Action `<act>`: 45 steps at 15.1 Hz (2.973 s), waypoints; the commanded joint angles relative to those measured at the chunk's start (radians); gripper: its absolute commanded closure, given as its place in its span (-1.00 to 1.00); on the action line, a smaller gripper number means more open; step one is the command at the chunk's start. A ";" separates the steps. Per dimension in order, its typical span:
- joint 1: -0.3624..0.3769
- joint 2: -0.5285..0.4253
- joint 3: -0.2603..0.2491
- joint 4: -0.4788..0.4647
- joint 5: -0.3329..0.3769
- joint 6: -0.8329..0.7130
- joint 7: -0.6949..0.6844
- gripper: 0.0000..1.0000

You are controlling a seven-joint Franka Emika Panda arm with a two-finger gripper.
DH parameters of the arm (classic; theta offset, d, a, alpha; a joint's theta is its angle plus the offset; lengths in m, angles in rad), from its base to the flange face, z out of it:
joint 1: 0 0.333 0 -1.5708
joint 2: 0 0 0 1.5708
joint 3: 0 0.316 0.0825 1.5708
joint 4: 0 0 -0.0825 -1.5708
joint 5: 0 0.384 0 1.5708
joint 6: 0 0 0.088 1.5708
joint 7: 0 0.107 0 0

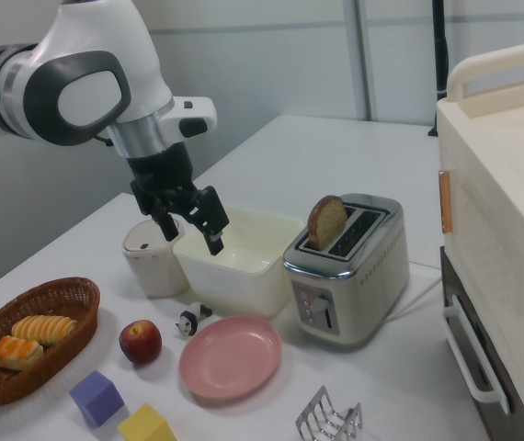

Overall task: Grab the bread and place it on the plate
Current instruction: 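Move the open gripper over the toast slice in the toaster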

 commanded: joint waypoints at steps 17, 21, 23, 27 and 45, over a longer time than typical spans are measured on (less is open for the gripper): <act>-0.054 0.175 -0.005 0.015 0.001 0.396 -0.037 -1.00; -0.051 0.223 -0.002 0.019 0.000 0.476 -0.031 -1.00; -0.049 0.252 0.000 0.042 0.001 0.478 -0.026 -1.00; -0.051 0.289 0.001 0.104 -0.001 0.463 0.001 -1.00; -0.052 0.355 0.001 0.136 -0.001 0.560 -0.022 -1.00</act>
